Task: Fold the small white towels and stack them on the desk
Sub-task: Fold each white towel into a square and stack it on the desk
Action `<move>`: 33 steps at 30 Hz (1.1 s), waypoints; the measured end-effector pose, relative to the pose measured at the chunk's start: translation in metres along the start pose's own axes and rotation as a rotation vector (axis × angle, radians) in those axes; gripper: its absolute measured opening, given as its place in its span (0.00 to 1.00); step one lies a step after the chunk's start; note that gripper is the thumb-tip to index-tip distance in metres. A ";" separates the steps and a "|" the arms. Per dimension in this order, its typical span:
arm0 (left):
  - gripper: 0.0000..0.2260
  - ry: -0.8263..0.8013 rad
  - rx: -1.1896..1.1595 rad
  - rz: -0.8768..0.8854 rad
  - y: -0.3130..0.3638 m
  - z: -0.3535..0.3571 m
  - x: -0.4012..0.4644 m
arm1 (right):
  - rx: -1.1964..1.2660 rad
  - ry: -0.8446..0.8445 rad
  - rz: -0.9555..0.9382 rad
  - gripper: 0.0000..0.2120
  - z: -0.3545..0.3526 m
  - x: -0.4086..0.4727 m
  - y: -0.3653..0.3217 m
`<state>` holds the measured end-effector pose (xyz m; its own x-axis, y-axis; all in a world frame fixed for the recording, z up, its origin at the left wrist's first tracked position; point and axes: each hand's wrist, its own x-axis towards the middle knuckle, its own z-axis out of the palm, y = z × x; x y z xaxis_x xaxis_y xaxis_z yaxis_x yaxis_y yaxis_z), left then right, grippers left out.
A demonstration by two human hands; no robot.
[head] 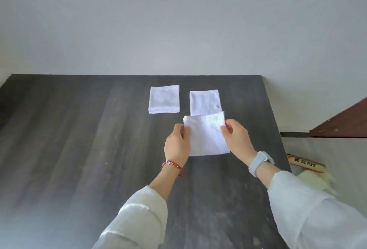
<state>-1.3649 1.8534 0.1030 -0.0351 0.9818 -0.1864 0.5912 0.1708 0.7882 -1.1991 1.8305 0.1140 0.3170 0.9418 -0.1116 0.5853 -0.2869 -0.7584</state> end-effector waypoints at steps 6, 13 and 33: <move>0.10 -0.063 0.006 0.025 0.018 0.024 0.104 | -0.028 0.034 0.069 0.09 0.010 0.097 -0.004; 0.11 -0.083 0.066 0.014 0.024 0.054 0.175 | -0.071 0.038 0.116 0.08 0.020 0.169 0.018; 0.21 0.047 0.395 0.264 0.010 0.095 0.186 | -0.183 0.053 0.107 0.11 0.042 0.198 0.056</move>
<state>-1.2893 2.0296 0.0204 0.1265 0.9917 0.0248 0.8454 -0.1209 0.5203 -1.1354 2.0080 0.0226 0.4207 0.8952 -0.1474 0.6706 -0.4163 -0.6140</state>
